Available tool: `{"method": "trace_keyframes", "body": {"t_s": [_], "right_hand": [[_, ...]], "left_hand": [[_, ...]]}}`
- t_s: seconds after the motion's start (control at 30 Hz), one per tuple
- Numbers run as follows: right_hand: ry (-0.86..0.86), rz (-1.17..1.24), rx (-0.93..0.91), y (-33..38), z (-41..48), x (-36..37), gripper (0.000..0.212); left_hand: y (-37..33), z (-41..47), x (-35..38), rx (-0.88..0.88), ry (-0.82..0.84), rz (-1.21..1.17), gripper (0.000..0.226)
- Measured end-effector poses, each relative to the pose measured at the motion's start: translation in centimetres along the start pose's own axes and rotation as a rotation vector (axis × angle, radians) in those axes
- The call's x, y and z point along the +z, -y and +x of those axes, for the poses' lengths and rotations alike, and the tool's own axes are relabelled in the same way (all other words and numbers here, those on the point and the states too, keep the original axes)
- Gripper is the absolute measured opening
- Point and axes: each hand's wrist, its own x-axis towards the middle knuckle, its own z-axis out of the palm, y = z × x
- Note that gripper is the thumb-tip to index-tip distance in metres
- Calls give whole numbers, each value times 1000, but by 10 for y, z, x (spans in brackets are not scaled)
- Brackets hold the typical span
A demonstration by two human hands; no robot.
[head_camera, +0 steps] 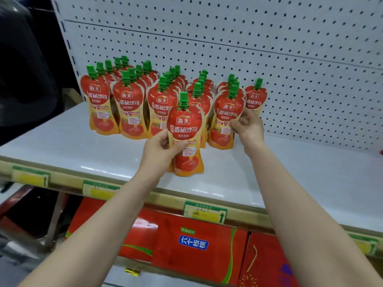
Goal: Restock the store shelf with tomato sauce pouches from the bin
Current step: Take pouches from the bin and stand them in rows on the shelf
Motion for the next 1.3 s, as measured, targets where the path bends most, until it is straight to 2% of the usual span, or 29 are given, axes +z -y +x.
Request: {"method": "trace_keyframes", "body": {"t_s": [0.07, 0.13, 0.17, 0.2, 0.3, 0.33, 0.43, 0.5, 0.57, 0.77, 1.0, 1.3], "right_hand": [[-97, -94, -11, 9, -6, -5, 39], [-210, -179, -103, 25, -19, -10, 37], [-198, -182, -163, 35, -28, -11, 33], [-112, -171, -192, 44, -37, -11, 27], [309, -136, -122, 61, -59, -6, 20], [376, -104, -112, 64, -63, -7, 21], [424, -74, -95, 73, -67, -18, 34], [450, -133, -126, 74, -67, -23, 26], [427, -163, -160, 71, -65, -27, 11], [333, -101, -79, 66, -48, -38, 12], [11, -96, -144, 42, -22, -41, 13], [17, -64, -201, 36, 0, -26, 8]], "left_hand": [[0, 1, 3, -2, 14, -4, 27], [0, 1, 7, 7, 39, -2, 27], [-1, 2, 11, 16, 59, 2, 27], [-2, 2, 15, 23, 81, 9, 27], [-3, 3, 28, 38, 135, 28, 29], [-3, 4, 33, 36, 140, 32, 30], [0, 6, 42, 29, 151, 57, 28], [2, 7, 47, 38, 171, 64, 25], [3, 9, 52, 47, 193, 77, 28], [6, 19, 63, 33, 256, 153, 33], [25, 18, 65, 55, 163, 379, 42], [41, 23, 78, 28, 221, 554, 60]]}}
